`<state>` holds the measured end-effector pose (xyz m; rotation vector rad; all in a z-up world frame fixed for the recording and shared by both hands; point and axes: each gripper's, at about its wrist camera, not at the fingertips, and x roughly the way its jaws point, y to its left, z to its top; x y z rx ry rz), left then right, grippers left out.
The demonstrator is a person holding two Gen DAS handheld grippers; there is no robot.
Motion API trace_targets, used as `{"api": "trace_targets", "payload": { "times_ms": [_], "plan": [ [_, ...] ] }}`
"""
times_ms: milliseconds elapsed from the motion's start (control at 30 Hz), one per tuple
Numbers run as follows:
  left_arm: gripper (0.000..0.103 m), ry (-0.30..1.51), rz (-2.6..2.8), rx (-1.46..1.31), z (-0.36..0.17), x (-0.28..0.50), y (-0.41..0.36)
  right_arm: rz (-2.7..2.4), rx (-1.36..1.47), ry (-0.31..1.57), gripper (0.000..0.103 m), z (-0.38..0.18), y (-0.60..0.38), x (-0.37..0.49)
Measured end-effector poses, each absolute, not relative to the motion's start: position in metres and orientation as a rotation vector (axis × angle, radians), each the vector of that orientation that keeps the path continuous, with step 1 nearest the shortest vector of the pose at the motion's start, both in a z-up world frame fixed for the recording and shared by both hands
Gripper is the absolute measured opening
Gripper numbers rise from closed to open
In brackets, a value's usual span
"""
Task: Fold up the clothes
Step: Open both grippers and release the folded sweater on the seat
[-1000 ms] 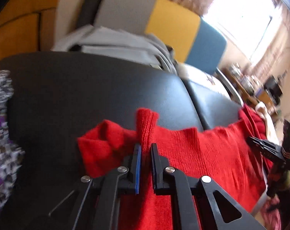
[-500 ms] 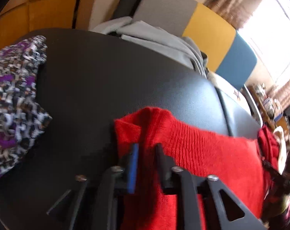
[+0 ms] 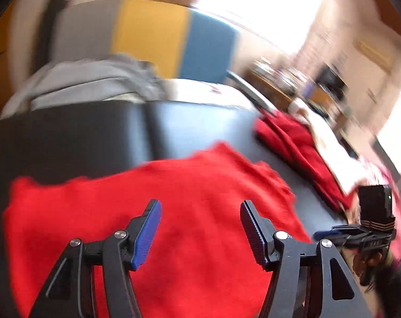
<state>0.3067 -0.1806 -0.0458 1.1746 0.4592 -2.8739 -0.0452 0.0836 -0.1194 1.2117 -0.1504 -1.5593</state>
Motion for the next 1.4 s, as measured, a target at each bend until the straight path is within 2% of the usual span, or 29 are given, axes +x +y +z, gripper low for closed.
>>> {"api": "trace_targets", "payload": {
  "times_ms": [267, 433, 533, 600, 633, 667, 733, 1000, 1067, 1133, 1267, 1400],
  "plan": [
    [0.062, 0.289, -2.918, 1.349, -0.056, 0.233, -0.134, -1.498, 1.131, -0.172, 0.031, -0.133, 0.075, -0.050],
    [0.061, 0.253, -2.892, 1.417, -0.075, 0.213, -0.134, -1.321, 1.201, -0.100, 0.033, -0.145, 0.043, -0.063],
    [0.061, 0.229, -2.876, 1.500, -0.088, 0.209, -0.133, -1.025, 1.242, -0.060, 0.033, -0.144, 0.027, -0.057],
    [0.062, 0.169, -2.888, 1.535, -0.095, 0.210, -0.124, -0.890, 1.275, 0.101, 0.033, -0.143, 0.019, -0.042],
    [0.062, 0.135, -2.895, 1.548, -0.098, 0.211, -0.119, -0.888, 1.311, 0.187, 0.031, -0.147, 0.017, -0.039],
    [0.062, 0.109, -2.898, 1.547, -0.099, 0.211, -0.114, -0.884, 1.337, 0.208, 0.021, -0.150, 0.017, -0.041],
    [0.062, 0.060, -2.902, 1.536, -0.100, 0.211, -0.105, -0.883, 1.380, 0.242, 0.017, -0.156, 0.020, -0.045],
    [0.059, 0.323, -2.944, 1.454, -0.085, 0.227, -0.121, -1.121, 1.390, -0.015, 0.020, -0.155, 0.065, -0.058],
    [0.059, 0.416, -2.954, 1.389, -0.070, 0.246, -0.132, -1.220, 1.385, -0.042, 0.027, -0.145, 0.078, -0.058],
    [0.059, 0.472, -2.957, 1.301, -0.056, 0.276, -0.149, -1.349, 1.371, -0.034, 0.034, -0.129, 0.089, -0.058],
    [0.059, 0.574, -2.880, 1.165, -0.037, 0.354, -0.202, -1.519, 1.243, -0.012, 0.035, -0.083, 0.079, -0.051],
    [0.061, 0.664, -2.728, 1.060, -0.033, 0.449, -0.258, -1.567, 1.079, 0.008, 0.036, -0.056, 0.025, -0.030]
  ]
}}
